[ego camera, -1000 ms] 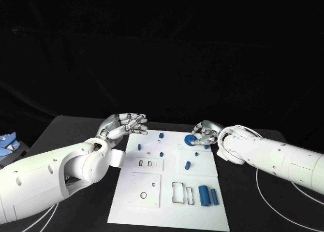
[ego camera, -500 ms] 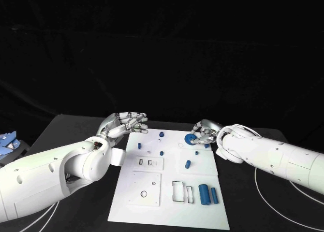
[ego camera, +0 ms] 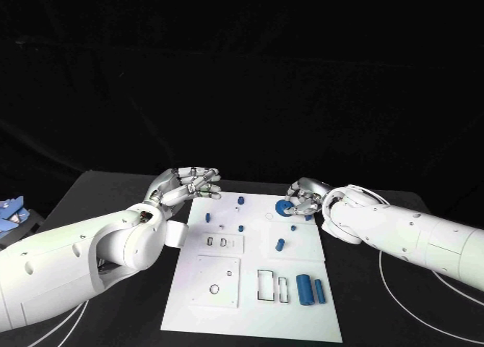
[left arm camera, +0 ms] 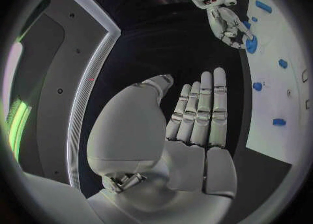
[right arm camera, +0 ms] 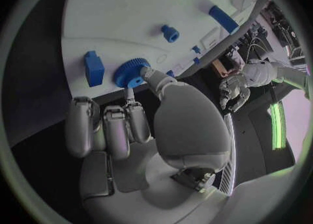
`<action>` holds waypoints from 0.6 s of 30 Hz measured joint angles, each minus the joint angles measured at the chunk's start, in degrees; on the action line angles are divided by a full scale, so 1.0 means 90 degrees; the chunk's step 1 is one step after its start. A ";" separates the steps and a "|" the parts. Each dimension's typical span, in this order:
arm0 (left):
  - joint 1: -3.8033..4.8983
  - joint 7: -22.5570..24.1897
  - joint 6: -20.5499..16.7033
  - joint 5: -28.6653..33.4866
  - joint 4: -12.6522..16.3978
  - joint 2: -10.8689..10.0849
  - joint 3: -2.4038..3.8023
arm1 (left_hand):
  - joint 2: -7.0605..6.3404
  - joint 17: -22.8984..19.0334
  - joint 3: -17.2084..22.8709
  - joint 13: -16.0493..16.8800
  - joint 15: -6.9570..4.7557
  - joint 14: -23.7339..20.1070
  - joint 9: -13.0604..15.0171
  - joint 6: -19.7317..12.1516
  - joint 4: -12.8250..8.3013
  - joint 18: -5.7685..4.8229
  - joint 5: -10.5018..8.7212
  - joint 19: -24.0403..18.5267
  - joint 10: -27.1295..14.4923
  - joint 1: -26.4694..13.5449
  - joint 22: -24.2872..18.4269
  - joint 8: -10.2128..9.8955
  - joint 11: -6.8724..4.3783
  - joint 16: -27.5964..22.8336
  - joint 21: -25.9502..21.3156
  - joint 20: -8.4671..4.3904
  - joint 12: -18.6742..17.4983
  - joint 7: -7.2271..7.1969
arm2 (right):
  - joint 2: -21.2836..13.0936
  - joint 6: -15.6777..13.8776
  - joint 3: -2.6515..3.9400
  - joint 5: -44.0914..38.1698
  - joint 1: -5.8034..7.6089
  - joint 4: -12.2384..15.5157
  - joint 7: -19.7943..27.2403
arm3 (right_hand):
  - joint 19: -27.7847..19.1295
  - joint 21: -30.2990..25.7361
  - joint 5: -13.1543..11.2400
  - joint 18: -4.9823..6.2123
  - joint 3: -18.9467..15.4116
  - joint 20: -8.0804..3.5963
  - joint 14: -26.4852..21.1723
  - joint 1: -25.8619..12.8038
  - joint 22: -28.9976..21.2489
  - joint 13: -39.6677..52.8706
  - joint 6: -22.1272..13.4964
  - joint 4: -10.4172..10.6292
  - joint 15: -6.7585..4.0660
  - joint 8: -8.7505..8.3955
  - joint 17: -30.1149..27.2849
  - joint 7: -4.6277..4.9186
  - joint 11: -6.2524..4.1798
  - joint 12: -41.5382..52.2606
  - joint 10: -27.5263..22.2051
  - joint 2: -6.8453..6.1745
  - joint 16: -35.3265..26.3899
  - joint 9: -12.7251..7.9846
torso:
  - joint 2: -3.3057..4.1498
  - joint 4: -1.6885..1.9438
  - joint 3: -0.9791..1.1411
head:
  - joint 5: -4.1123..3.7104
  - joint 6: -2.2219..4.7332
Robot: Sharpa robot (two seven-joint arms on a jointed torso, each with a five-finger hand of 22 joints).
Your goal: Assemble the parts on the task board
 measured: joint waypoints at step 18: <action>0.0000 -0.0023 0.0014 0.0000 -0.0011 0.0002 0.0000 | 0.0000 -0.0001 0.0000 0.0000 0.0000 0.0000 -0.0005 0.0000 0.0000 0.0000 0.0000 0.0000 0.0000 0.0000 0.0005 0.0000 0.0000 0.0000 0.0000 0.0000 0.0000 0.0000 | 0.0008 -0.0403 -0.0005 -0.0997 -0.0034 0.0161 -0.0077 | 0.0024 0.0057 -0.0011 0.0001 0.0078 -0.0025 0.0024 0.0005 -0.0002 -0.0001 0.0084 -0.0020 -0.0024 -0.0027 -0.0001 -0.0039 -0.0046 0.0026 0.0045 -0.0009 0.0024 -0.0046 | 0.0004 0.0000 0.0005 | 0.0003 -0.0010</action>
